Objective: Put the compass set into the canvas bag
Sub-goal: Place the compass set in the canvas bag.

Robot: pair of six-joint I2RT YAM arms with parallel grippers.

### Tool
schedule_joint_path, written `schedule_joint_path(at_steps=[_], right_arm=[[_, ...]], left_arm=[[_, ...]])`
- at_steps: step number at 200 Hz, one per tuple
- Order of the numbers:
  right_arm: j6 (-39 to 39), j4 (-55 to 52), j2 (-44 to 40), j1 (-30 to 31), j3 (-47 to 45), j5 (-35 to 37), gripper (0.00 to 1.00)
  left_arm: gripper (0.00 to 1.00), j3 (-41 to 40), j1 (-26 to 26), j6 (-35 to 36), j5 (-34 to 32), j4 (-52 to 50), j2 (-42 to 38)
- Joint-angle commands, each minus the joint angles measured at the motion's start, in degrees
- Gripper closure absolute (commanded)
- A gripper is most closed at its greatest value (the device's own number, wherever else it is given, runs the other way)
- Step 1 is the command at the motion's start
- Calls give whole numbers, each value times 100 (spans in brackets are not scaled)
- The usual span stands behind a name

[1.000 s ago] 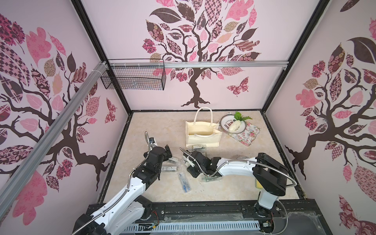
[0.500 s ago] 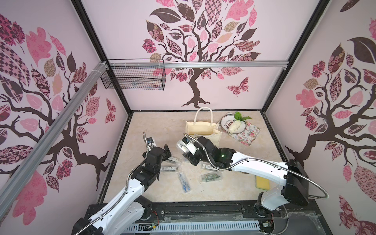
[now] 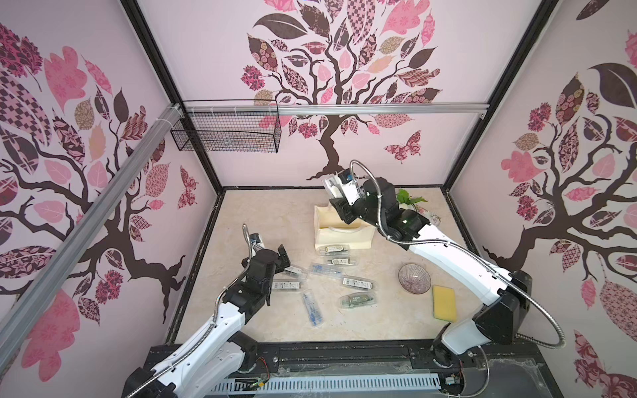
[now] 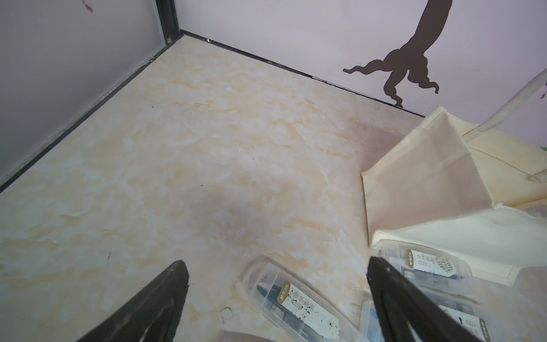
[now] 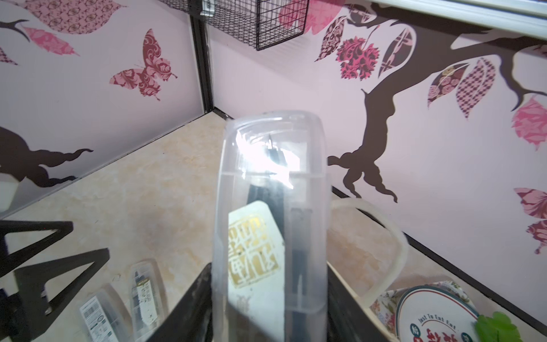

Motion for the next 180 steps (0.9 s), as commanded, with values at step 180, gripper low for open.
schedule_joint_path(at_steps=[180], right_arm=[[-2003,33,2257,-946,-78,-1393,46]], left_arm=[[3,-162,37,-116,163,249,517]])
